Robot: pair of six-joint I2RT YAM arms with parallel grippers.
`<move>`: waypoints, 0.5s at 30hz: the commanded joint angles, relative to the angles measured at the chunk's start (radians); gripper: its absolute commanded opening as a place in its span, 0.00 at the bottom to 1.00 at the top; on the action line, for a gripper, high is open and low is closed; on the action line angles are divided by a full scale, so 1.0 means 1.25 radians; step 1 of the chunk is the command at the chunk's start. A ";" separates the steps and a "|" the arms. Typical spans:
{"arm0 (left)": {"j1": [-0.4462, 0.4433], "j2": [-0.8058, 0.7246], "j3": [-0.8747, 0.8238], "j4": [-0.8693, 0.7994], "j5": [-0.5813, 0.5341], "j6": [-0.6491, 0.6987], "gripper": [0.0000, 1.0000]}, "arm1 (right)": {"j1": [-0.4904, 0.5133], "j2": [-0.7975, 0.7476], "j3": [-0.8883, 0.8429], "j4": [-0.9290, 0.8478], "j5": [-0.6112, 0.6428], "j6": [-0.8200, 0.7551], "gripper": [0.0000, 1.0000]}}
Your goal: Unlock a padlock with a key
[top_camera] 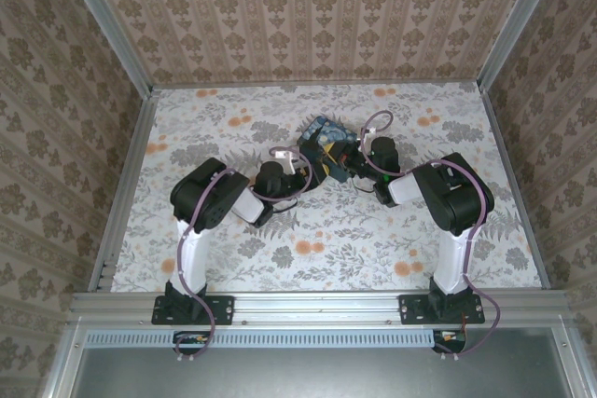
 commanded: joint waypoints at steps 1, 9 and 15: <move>0.003 0.030 0.008 0.019 -0.026 -0.013 0.58 | 0.001 0.036 -0.025 -0.070 -0.001 0.004 0.00; 0.006 0.035 0.003 -0.010 -0.034 0.008 0.47 | 0.000 0.036 -0.024 -0.069 0.000 0.005 0.00; 0.003 -0.001 0.011 -0.128 -0.044 0.072 0.45 | 0.001 0.036 -0.023 -0.069 0.000 0.007 0.00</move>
